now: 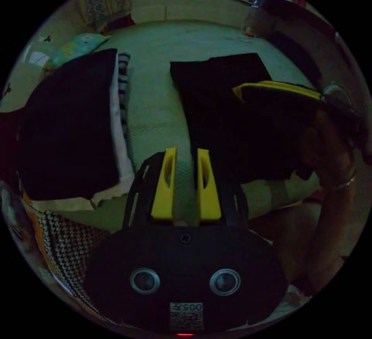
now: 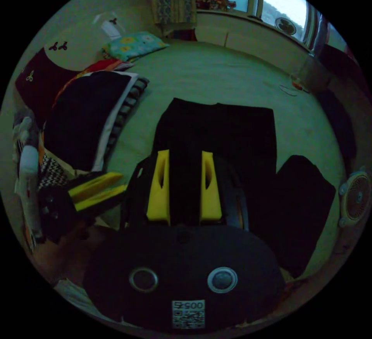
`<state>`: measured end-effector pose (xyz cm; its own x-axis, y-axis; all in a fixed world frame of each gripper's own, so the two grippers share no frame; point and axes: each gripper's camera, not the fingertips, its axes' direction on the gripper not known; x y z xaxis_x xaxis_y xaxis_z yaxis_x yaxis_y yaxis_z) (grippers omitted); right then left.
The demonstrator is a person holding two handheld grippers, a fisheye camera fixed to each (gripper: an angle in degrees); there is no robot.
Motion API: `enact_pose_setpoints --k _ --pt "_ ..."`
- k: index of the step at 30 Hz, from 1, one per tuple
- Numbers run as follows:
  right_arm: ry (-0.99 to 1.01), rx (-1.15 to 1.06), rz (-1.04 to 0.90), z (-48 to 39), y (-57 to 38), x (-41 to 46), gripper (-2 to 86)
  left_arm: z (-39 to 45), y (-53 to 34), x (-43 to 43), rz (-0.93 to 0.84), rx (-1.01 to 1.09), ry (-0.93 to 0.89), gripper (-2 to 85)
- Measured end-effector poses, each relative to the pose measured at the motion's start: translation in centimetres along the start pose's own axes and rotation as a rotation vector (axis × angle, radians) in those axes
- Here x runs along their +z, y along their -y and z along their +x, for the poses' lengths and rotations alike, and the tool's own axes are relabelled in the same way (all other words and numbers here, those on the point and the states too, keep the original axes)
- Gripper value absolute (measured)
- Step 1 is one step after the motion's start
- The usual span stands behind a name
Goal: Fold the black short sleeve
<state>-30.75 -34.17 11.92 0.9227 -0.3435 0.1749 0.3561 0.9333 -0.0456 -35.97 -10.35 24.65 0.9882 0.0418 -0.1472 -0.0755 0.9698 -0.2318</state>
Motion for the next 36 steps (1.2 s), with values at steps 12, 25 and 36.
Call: enact_pose_setpoints --k 12,25,36 --pt "-0.058 -0.045 -0.042 -2.7 6.3 2.3 13.1 1.6 -2.3 1.5 0.003 -0.056 -0.064 7.6" --pt "-0.13 0.03 -0.176 2.3 10.2 3.9 0.2 3.7 -3.6 -1.7 0.024 -0.056 -0.161 4.0" --pt "-0.198 0.089 0.015 16.5 6.6 -9.9 -1.4 11.9 -3.1 -9.2 0.253 0.094 -0.26 3.5"
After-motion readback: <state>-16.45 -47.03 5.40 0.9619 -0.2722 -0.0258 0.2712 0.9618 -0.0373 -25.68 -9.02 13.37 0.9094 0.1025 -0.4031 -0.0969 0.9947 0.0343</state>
